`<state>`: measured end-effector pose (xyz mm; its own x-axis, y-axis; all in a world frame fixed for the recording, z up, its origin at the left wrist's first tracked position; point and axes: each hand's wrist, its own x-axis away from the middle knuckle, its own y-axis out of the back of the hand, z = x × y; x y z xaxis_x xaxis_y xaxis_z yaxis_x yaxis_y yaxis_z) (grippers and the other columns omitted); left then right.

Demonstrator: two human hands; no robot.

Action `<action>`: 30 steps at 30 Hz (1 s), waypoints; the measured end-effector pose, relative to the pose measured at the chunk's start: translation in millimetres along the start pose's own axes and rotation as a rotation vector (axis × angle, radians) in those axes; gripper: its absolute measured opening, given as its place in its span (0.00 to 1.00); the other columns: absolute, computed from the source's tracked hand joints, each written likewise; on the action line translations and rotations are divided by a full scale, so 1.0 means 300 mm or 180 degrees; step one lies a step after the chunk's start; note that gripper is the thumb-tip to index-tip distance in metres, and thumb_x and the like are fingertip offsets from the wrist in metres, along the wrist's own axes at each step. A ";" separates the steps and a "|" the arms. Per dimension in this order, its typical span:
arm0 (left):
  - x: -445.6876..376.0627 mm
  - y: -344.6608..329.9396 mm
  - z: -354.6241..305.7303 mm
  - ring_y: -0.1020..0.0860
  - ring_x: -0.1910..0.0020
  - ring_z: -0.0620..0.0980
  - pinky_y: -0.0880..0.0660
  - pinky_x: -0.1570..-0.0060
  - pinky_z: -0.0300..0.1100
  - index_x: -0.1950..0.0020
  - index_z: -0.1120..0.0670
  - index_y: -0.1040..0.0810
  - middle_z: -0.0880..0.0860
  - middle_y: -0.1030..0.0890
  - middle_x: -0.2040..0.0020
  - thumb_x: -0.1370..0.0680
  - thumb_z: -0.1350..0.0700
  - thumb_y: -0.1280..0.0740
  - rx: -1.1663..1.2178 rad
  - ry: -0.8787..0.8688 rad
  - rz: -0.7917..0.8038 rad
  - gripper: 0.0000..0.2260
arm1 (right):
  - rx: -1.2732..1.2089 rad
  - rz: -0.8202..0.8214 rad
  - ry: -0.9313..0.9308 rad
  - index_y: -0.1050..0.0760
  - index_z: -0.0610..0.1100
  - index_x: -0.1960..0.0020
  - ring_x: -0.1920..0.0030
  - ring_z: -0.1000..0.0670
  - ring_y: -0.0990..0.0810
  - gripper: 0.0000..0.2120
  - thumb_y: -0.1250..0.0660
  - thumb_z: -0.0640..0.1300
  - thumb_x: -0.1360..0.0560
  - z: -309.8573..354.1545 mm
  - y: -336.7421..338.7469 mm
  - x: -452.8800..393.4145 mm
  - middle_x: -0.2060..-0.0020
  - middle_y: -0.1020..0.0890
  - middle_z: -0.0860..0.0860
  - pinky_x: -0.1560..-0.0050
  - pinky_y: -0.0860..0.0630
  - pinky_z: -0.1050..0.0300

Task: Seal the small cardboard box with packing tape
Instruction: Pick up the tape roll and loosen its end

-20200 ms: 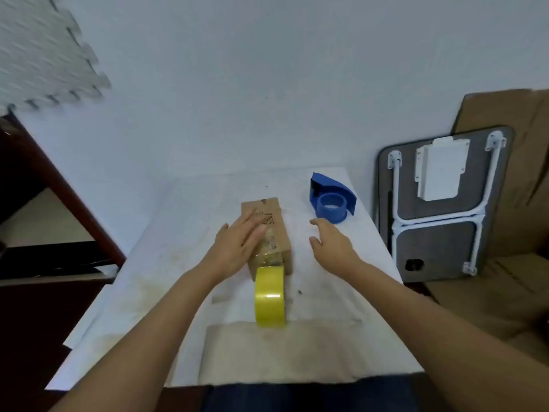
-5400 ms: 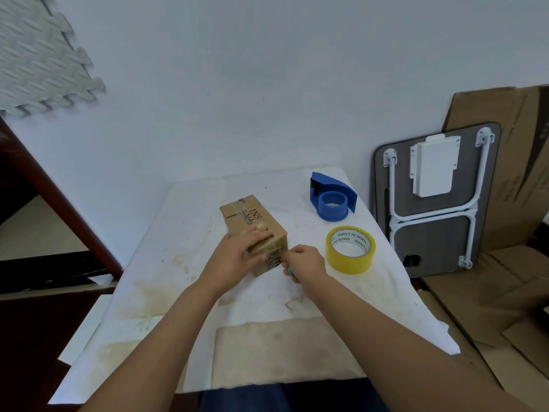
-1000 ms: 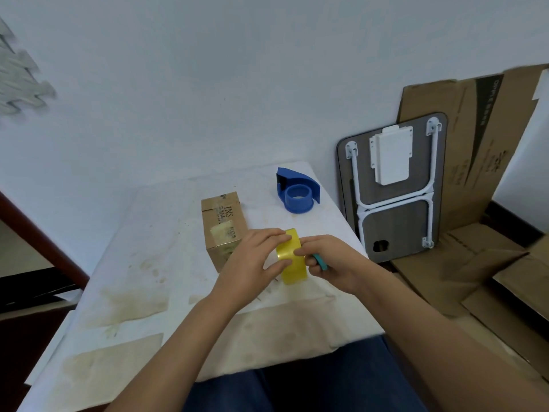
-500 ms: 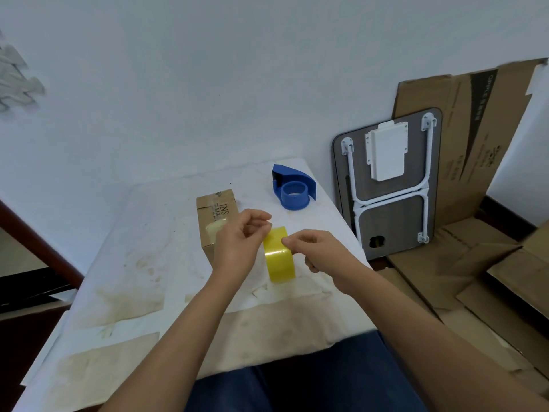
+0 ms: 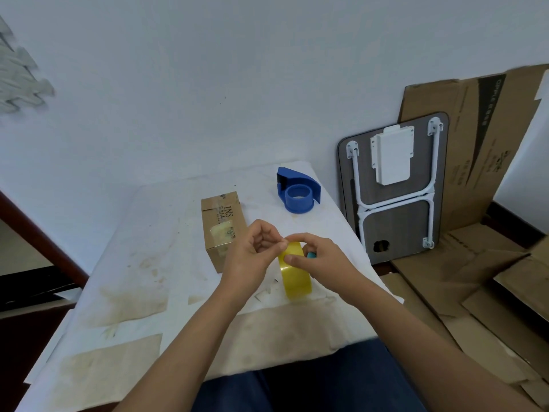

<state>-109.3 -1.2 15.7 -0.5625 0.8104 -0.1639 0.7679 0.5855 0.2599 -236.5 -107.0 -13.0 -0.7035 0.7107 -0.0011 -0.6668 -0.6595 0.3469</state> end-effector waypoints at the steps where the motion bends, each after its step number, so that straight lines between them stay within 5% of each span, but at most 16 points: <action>1: 0.004 -0.001 -0.004 0.17 0.57 0.45 0.20 0.54 0.37 0.58 0.50 0.23 0.49 0.16 0.59 0.26 0.60 0.26 0.0014 0.0010 0.0020 0.08 | -0.0007 -0.0008 -0.0030 0.23 0.52 0.38 0.61 0.56 0.28 0.17 0.29 0.49 0.27 -0.002 -0.003 0.001 0.64 0.28 0.57 0.58 0.31 0.62; 9: 0.010 0.028 -0.028 0.16 0.55 0.47 0.21 0.52 0.37 0.51 0.56 0.26 0.52 0.13 0.57 0.25 0.64 0.27 0.0406 0.0129 0.0346 0.09 | -0.0055 0.0117 -0.0063 0.22 0.59 0.44 0.60 0.54 0.26 0.13 0.28 0.53 0.28 0.009 0.005 0.017 0.62 0.25 0.54 0.58 0.28 0.61; 14: -0.012 0.052 -0.028 0.16 0.55 0.43 0.27 0.57 0.34 0.42 0.49 0.25 0.51 0.13 0.55 0.24 0.60 0.28 0.0456 0.0322 0.0310 0.14 | -0.0036 -0.0170 0.0176 0.22 0.60 0.49 0.45 0.61 0.26 0.10 0.27 0.50 0.29 0.023 -0.014 0.013 0.44 0.26 0.55 0.50 0.32 0.69; 22: -0.011 0.052 -0.032 0.16 0.53 0.42 0.27 0.55 0.36 0.41 0.46 0.23 0.50 0.13 0.53 0.23 0.59 0.29 0.0218 0.0211 0.0327 0.13 | -0.0117 -0.0361 0.0151 0.19 0.50 0.55 0.49 0.59 0.24 0.04 0.29 0.50 0.26 0.011 -0.006 0.000 0.49 0.23 0.56 0.45 0.24 0.54; 26: -0.008 0.056 -0.011 0.16 0.50 0.40 0.22 0.47 0.44 0.40 0.43 0.24 0.45 0.13 0.52 0.22 0.56 0.30 -0.0132 0.0048 0.0201 0.13 | 0.0195 -0.0468 0.0480 0.22 0.49 0.53 0.49 0.60 0.24 0.03 0.32 0.48 0.24 -0.003 -0.026 0.010 0.51 0.22 0.57 0.47 0.25 0.59; 30: 0.024 0.033 0.011 0.18 0.48 0.35 0.22 0.44 0.37 0.33 0.41 0.29 0.39 0.17 0.44 0.22 0.55 0.30 -0.0304 -0.0056 0.0034 0.20 | 0.0280 -0.0533 0.0566 0.23 0.49 0.53 0.51 0.58 0.24 0.02 0.32 0.47 0.23 0.007 -0.031 0.004 0.53 0.21 0.56 0.52 0.29 0.69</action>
<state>-104.7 10.5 14.1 -0.5484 0.8173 -0.1771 0.7405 0.5730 0.3512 -230.7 -99.5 -14.2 -0.6224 0.7489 -0.2277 -0.7592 -0.5068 0.4084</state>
